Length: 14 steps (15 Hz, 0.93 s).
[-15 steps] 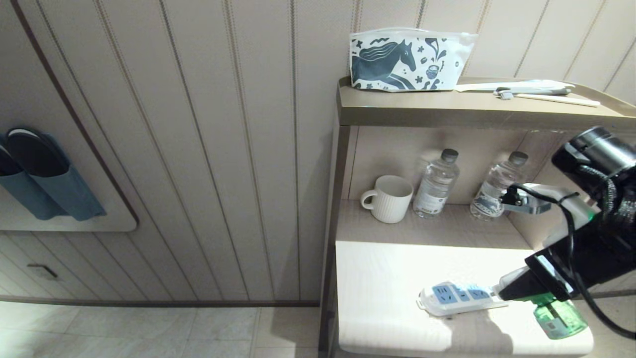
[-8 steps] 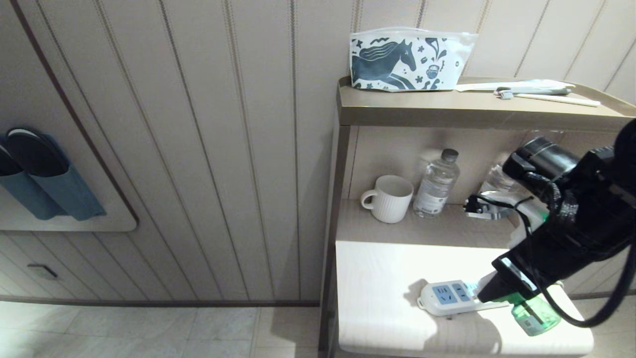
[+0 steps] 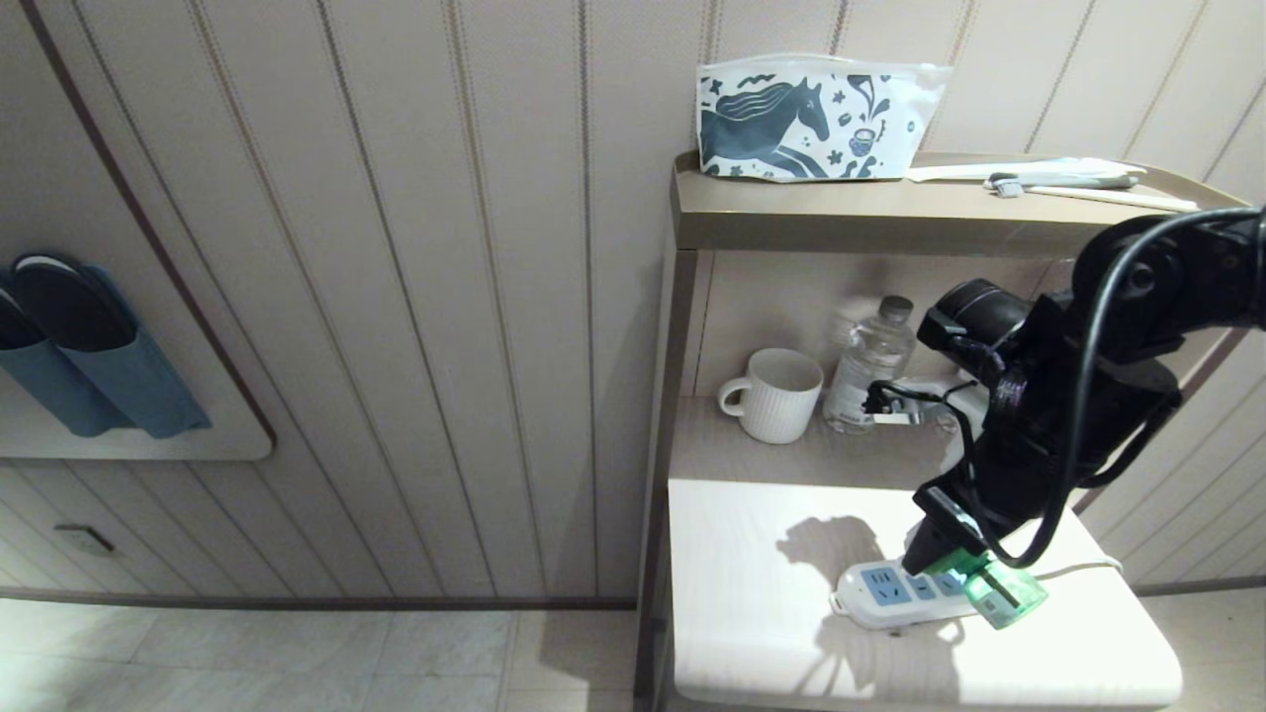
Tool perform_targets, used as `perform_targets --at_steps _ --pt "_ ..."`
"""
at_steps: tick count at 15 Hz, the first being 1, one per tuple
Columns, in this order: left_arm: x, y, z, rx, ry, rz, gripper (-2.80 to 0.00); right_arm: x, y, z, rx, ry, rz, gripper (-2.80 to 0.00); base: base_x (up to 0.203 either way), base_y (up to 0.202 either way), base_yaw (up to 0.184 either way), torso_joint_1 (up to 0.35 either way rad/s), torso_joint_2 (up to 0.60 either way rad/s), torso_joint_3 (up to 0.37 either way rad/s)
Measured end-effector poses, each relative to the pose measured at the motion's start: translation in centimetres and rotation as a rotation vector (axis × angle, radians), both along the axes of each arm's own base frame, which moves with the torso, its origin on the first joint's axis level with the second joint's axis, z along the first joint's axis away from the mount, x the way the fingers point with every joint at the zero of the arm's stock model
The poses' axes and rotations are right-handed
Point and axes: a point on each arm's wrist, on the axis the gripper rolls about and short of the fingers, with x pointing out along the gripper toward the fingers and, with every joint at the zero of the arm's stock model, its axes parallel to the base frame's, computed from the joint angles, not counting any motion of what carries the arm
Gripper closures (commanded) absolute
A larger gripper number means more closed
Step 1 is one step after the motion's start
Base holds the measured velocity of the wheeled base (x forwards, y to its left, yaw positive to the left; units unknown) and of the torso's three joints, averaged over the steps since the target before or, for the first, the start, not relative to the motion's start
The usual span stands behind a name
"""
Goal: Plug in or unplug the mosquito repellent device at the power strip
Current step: Insert the plug into the socket
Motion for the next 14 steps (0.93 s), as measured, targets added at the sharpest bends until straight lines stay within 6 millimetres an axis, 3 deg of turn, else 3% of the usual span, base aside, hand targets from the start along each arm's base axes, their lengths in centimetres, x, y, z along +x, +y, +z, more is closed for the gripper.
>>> perform_targets --at_steps 14 --pt "0.0 0.0 0.0 0.0 0.0 0.0 0.0 2.4 1.1 -2.4 -0.019 0.072 0.018 0.0 0.0 0.0 0.0 0.0 0.0 0.0"
